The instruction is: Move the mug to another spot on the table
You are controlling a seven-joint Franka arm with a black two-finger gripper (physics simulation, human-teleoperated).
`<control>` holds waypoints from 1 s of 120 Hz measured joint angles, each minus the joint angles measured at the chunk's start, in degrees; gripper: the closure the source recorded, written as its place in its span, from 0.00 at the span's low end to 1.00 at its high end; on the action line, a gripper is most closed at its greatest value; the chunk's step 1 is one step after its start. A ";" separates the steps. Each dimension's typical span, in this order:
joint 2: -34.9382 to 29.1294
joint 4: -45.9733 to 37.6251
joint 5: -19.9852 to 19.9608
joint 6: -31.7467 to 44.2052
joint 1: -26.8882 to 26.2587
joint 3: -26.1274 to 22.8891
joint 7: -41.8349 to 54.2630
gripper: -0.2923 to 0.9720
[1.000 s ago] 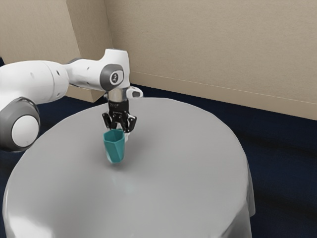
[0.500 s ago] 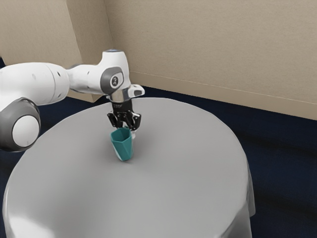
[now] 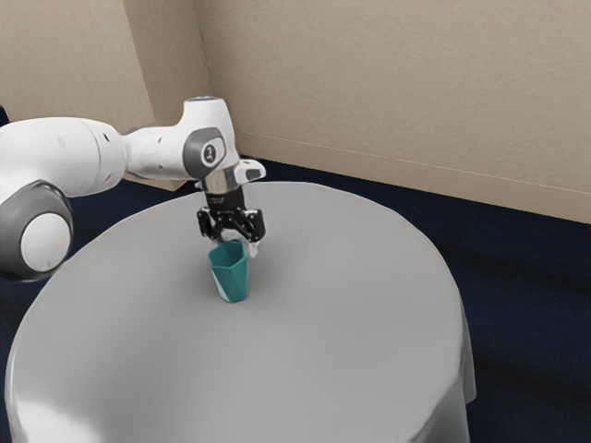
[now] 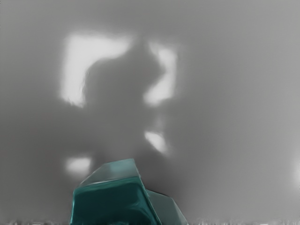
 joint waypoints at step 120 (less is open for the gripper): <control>-34.50 -17.85 10.20 -4.01 -3.04 2.37 0.79 0.23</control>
